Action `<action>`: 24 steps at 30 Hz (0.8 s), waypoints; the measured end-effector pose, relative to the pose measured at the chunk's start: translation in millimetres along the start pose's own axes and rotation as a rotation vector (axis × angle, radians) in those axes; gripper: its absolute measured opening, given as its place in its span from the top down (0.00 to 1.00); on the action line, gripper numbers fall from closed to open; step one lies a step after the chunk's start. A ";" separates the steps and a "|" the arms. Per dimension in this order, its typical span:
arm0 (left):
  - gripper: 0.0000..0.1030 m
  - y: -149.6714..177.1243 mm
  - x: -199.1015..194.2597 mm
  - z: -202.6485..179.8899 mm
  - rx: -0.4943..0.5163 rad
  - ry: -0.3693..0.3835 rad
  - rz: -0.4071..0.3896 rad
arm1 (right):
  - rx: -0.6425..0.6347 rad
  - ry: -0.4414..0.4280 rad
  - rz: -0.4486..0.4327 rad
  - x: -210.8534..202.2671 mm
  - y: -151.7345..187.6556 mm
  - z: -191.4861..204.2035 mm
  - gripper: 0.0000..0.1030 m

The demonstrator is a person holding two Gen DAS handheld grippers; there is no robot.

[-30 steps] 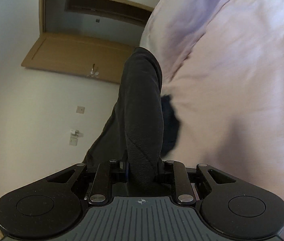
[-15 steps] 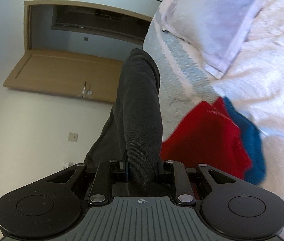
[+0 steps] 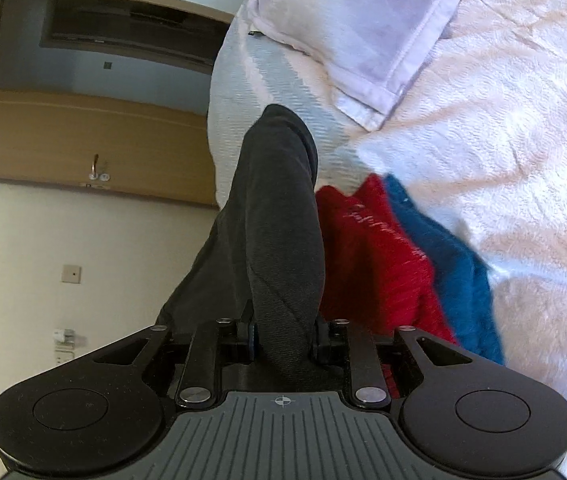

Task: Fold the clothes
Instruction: 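Carry the trousers with both grippers toward the red and blue clothes stack, then lower the trousers onto the red and blue stack with both grippers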

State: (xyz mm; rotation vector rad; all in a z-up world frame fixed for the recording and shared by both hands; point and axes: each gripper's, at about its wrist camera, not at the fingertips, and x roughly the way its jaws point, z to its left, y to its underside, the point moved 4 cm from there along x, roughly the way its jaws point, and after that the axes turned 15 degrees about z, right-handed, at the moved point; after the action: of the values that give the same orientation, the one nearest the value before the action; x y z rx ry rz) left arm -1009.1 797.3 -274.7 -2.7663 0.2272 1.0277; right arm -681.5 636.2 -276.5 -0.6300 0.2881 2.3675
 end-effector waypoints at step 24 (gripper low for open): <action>0.71 36.1 -82.4 -111.2 0.305 -0.527 -0.253 | -0.568 0.464 -0.243 -29.7 87.8 93.6 0.45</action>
State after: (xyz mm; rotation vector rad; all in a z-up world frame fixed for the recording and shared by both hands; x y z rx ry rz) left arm -1008.3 744.1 -142.0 -2.1016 -0.0394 1.4562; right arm -753.1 587.2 -177.4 -1.3992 -0.2690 2.0367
